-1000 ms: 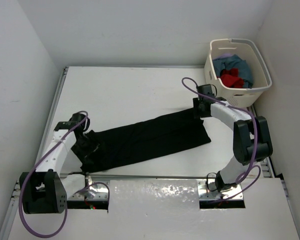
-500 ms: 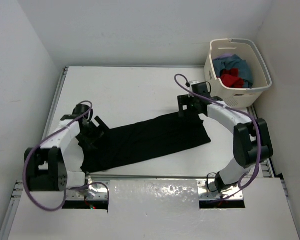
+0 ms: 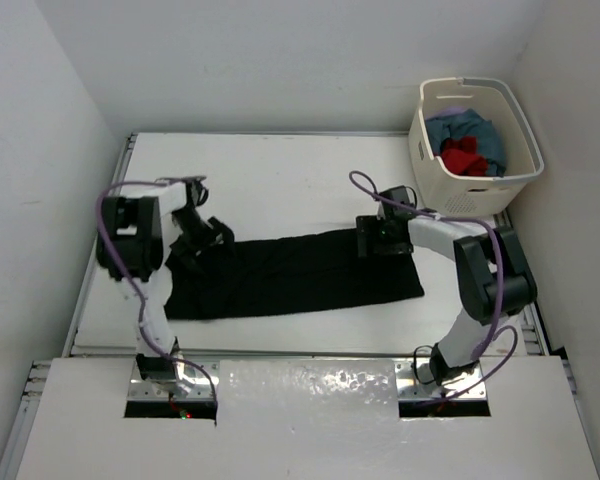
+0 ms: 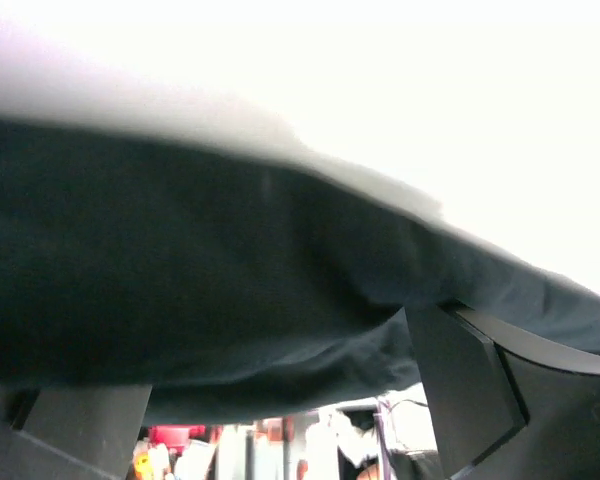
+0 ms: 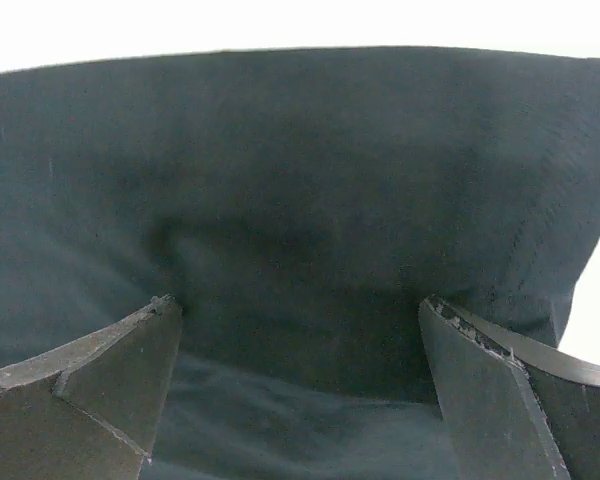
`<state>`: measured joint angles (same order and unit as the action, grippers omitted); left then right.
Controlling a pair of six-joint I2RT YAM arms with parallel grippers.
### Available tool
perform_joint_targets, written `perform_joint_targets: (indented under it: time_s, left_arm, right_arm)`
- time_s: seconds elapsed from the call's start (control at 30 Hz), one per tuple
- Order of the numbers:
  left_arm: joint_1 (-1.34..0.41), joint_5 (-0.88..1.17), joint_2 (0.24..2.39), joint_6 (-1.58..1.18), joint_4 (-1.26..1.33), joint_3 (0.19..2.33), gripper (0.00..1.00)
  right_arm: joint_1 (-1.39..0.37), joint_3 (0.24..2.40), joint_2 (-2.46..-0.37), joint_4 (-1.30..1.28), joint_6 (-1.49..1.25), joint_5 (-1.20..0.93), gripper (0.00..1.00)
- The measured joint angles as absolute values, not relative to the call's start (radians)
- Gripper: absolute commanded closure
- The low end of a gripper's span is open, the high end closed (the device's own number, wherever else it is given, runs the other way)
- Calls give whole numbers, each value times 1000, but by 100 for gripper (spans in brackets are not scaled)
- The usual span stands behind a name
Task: Fold and stack the t-shirts
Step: Rotate the tshirt 90 degrees
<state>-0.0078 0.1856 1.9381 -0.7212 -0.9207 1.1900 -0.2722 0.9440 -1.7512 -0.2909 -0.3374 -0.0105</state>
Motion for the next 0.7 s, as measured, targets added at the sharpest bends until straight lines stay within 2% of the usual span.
perform_joint_targets:
  time_s: [0.1, 0.2, 0.3, 0.37, 0.5, 0.6, 0.7]
  left_arm:
    - [-19, 203, 2138, -702, -1054, 1487, 0]
    - [-43, 215, 2351, -693, -1157, 1885, 0]
    - [-67, 257, 2531, -697, -1100, 2258, 0]
    - [-83, 296, 2594, -720, -854, 2357, 0]
    - [-126, 392, 2706, -836, -265, 2357, 0]
    - [-165, 375, 2833, -889, -17, 2462, 0]
    - [-210, 310, 2886, -937, 196, 2460, 0]
  right_arm:
    - [-278, 843, -1666, -276, -350, -23, 1]
    - [-307, 723, -1544, -301, -364, -59, 1]
    - [-384, 630, -1428, -360, -377, -124, 1]
    - [-461, 599, -1386, -380, -382, -187, 1]
    - [-663, 585, -1386, -304, -373, -337, 1]
    - [-782, 593, -1444, -229, -361, -404, 1]
    - [-863, 631, -1524, -125, -355, -452, 1]
